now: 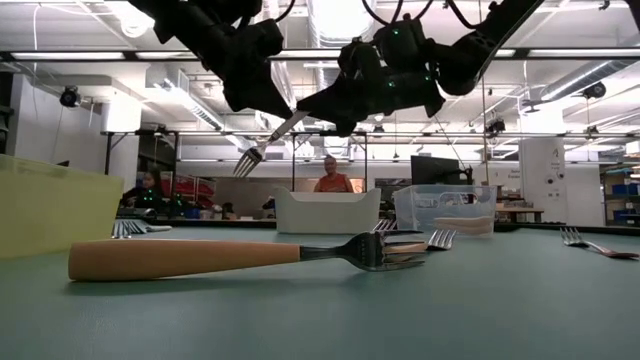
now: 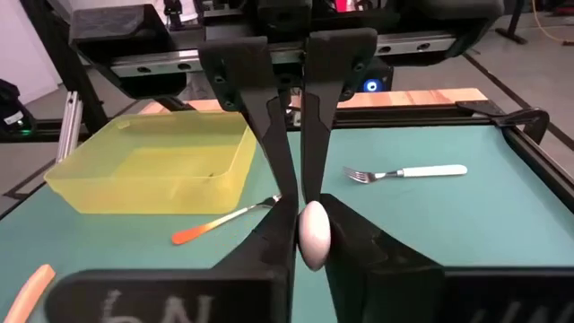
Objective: Sort silverware by color (type)
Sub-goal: Put the white fork into the white bin
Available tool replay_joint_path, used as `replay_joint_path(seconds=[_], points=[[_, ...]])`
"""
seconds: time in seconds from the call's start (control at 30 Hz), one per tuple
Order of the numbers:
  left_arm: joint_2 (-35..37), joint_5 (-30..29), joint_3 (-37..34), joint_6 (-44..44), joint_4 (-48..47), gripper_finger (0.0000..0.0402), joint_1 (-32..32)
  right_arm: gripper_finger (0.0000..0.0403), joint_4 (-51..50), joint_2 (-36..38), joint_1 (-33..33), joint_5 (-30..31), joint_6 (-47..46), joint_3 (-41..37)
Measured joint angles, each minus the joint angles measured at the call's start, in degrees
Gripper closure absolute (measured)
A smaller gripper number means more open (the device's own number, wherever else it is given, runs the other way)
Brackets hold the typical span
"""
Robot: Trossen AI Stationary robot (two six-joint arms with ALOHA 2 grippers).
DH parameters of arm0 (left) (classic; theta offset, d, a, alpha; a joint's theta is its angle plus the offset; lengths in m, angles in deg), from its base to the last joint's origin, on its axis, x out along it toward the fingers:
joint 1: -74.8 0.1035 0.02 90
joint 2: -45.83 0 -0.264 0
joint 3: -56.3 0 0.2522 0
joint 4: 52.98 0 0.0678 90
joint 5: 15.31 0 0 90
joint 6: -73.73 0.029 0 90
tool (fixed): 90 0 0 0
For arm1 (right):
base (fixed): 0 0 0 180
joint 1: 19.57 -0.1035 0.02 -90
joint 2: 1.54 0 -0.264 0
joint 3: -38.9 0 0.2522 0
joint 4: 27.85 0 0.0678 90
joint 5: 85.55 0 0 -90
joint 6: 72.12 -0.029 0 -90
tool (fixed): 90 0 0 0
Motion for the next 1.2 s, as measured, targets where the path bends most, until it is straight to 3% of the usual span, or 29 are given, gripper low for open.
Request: replay_joint_path(seconds=[0.23,0.4,0.57,0.73,1.0,1.2], points=[[0.1,-1.0,0.0,1.1,0.3,0.0397,0.3,0.0379,-0.4,0.0,0.2,0.2,-2.8,0.0],[0.5,-1.1,0.2,9.2,0.8,0.0347,2.0,0.038,-6.4,1.5,0.5,0.7,-5.0,0.0],[1.5,-1.2,0.2,14.4,1.1,0.028,5.7,0.038,-11.3,5.4,0.1,10.5,-6.8,0.3],[4.7,-1.1,-0.4,16.3,1.6,0.0238,8.2,0.0381,-28.3,8.4,-1.0,22.3,-6.4,7.1],[14.1,-1.2,-3.7,16.7,10.0,0.0229,9.0,0.0381,-52.3,8.3,-1.3,41.7,-15.5,21.9],[22.4,-1.2,-6.8,17.4,14.3,0.0237,9.2,0.0381,-58.8,8.3,-1.4,47.5,-17.5,27.2]])
